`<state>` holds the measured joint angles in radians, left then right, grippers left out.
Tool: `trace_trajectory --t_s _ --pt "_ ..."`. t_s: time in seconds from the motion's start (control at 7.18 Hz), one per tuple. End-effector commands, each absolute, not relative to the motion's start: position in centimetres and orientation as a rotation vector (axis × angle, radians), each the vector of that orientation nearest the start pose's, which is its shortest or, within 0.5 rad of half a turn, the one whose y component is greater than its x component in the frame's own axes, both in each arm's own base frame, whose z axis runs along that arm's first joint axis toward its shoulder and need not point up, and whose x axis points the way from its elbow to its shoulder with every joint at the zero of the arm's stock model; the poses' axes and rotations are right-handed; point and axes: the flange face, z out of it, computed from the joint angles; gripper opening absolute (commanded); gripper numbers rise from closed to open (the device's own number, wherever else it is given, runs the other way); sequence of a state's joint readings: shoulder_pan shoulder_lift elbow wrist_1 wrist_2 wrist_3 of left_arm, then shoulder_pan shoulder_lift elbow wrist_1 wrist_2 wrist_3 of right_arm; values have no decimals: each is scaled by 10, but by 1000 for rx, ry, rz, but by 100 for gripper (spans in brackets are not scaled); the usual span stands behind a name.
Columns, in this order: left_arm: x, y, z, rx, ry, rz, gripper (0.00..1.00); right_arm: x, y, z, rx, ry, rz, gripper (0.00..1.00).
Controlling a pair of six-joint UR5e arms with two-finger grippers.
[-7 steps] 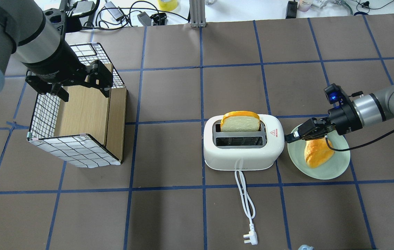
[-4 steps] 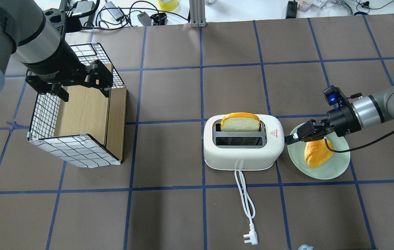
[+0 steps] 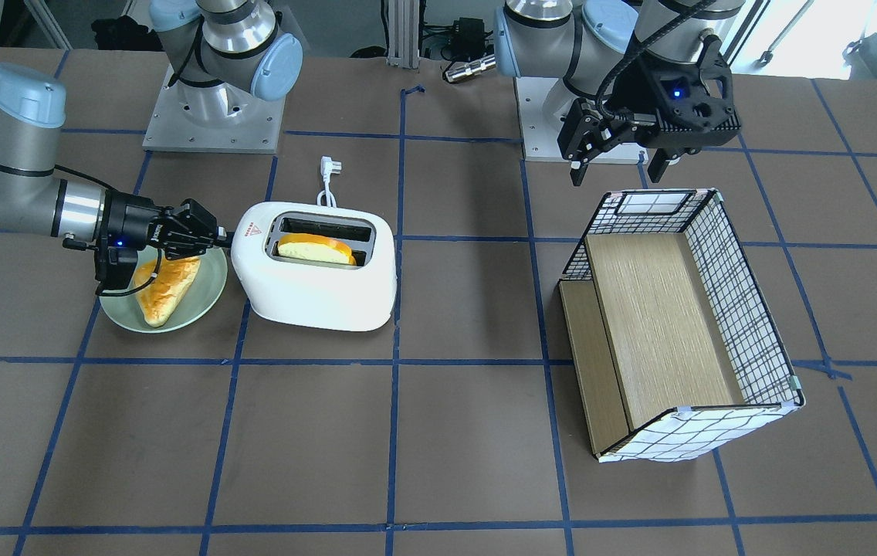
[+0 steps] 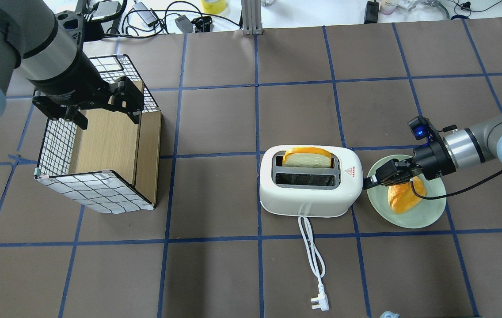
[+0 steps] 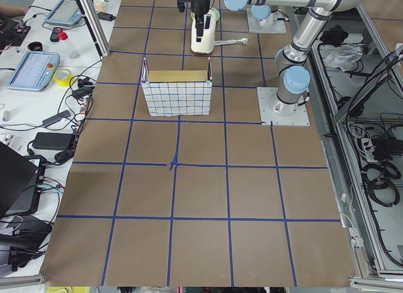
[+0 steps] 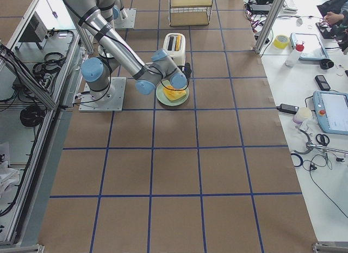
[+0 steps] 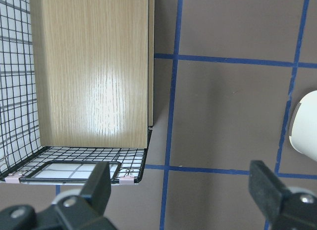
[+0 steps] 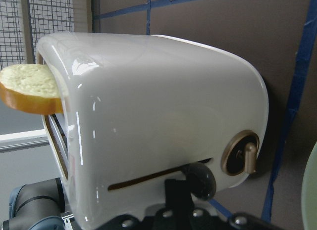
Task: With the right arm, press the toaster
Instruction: 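Press the toaster lever down with the right gripper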
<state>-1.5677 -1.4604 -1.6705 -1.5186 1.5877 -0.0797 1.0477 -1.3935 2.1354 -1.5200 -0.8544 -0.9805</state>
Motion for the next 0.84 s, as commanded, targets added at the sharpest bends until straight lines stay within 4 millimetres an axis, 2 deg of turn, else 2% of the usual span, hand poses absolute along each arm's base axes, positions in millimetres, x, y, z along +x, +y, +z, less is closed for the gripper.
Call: trace_trajectory --t_s 0.0,0.7 --pt "-130 -451 496 -130 3123 -99 100 -18 -429 185 -155 2124 107 0" --pt "-130 -451 496 -130 3123 -99 100 -20 -431 179 -163 2133 106 0"
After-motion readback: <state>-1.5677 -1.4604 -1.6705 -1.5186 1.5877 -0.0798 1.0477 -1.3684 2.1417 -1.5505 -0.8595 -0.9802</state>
